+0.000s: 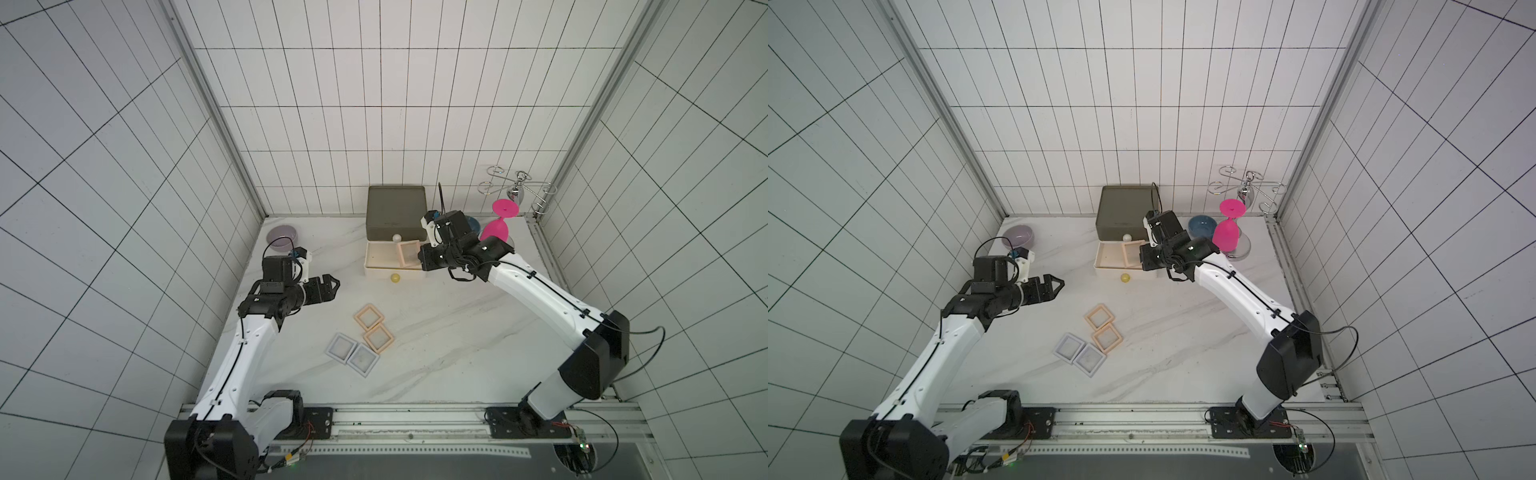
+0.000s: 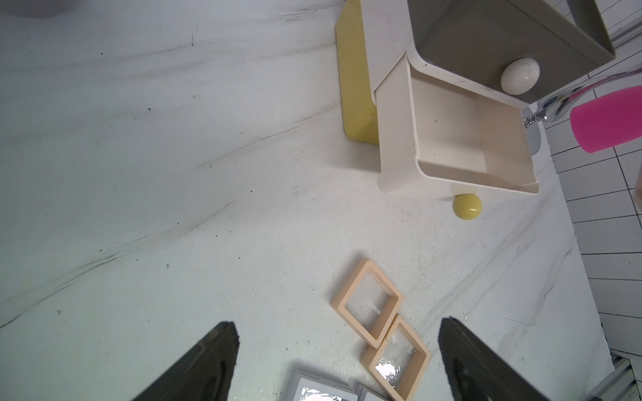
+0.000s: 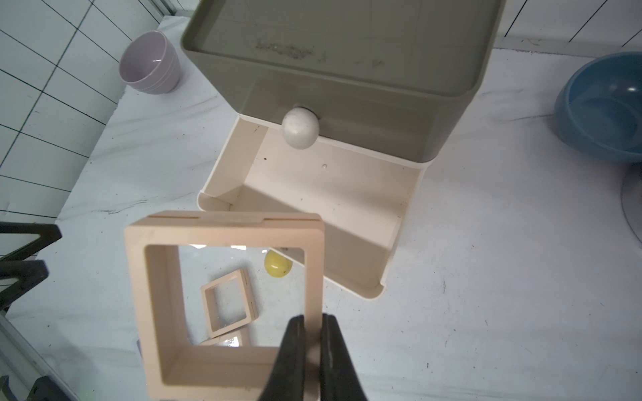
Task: Place the brooch boxes into the drawer by color
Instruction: Place the brooch box in the drawer.
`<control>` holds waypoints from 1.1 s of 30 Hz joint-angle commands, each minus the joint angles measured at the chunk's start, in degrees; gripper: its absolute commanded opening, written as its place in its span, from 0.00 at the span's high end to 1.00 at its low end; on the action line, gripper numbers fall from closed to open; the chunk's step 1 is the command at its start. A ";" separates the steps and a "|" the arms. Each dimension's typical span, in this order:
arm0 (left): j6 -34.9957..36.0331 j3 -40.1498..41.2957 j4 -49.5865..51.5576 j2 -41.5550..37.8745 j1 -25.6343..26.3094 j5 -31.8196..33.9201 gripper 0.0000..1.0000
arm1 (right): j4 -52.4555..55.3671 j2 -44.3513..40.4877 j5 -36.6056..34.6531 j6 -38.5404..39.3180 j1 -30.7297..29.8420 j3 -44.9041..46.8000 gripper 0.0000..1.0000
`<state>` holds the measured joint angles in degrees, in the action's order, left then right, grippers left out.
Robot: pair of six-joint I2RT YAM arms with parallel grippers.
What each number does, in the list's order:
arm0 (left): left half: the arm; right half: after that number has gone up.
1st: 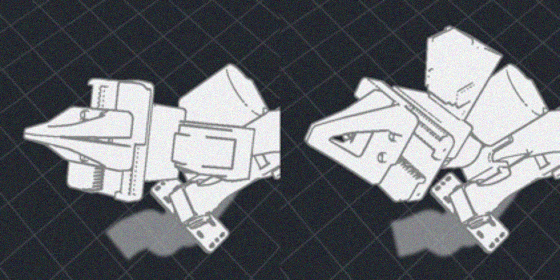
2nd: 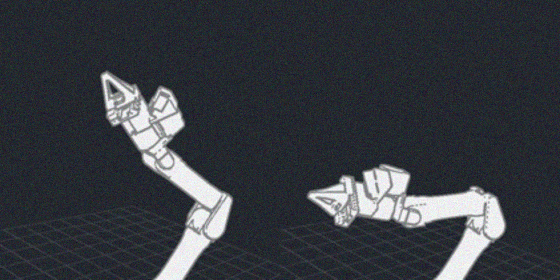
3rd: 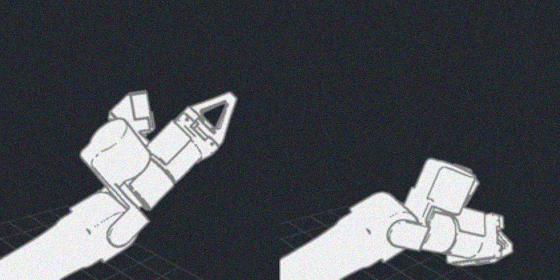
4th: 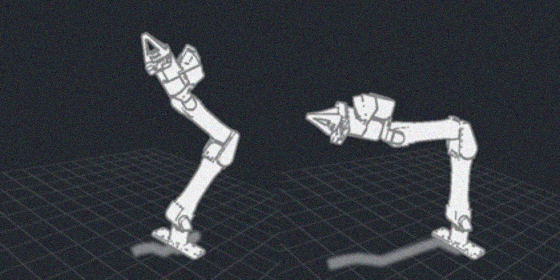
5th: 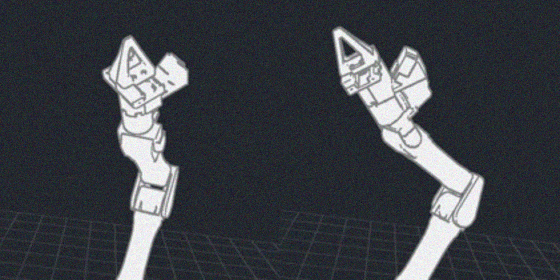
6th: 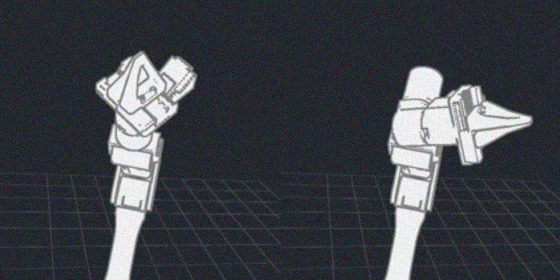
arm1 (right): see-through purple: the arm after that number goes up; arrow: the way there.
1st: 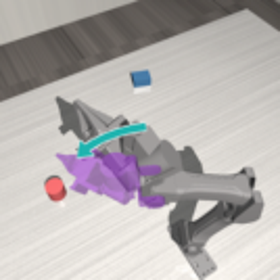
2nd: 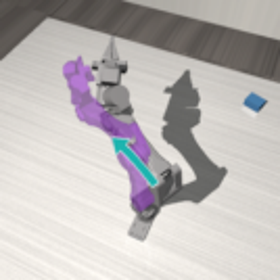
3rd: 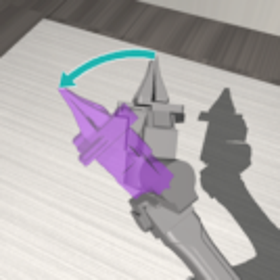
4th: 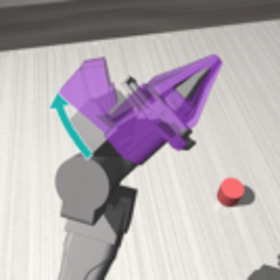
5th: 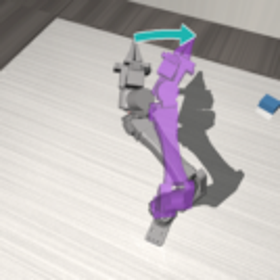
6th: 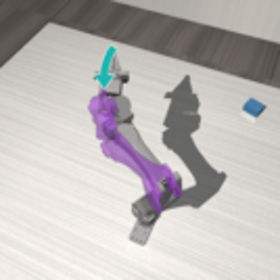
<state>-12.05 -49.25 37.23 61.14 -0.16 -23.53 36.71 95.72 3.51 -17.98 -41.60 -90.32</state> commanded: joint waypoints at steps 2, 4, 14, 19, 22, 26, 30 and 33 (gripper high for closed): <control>-0.17 0.21 -1.11 -0.76 -0.12 -0.29 0.06 | 4.63 4.47 -1.09 0.07 1.33 -5.12 0.96; -0.16 0.21 -1.11 -0.94 -0.10 -0.25 0.06 | 4.63 5.49 -1.38 -0.51 1.85 -5.54 0.96; -0.16 0.21 -1.16 -0.98 -0.12 -0.12 0.06 | 4.23 9.85 -2.38 -3.52 3.35 -8.39 0.96; -0.08 0.21 -1.06 -1.03 -0.15 -0.03 0.06 | 4.26 11.75 -2.37 -4.25 3.83 -9.52 0.96; -0.10 0.22 -1.04 -1.11 -0.15 0.06 0.06 | 4.28 12.33 -2.41 -4.39 3.89 -9.46 0.96; -0.07 0.21 -1.07 -1.16 -0.10 0.15 0.06 | 4.49 12.73 -2.61 -4.61 3.89 -9.36 0.96; -0.07 0.21 -1.02 -1.21 -0.10 0.15 0.06 | 4.58 13.47 -3.37 -4.70 3.90 -9.50 0.96; 0.00 0.28 -0.98 -1.29 -0.11 0.15 0.06 | 5.04 14.43 -3.79 -4.95 3.99 -10.08 0.96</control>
<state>-12.05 -49.25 37.21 60.86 -0.16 -23.53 40.45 108.47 1.21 -22.20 -38.20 -97.36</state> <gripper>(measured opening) 0.942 0.102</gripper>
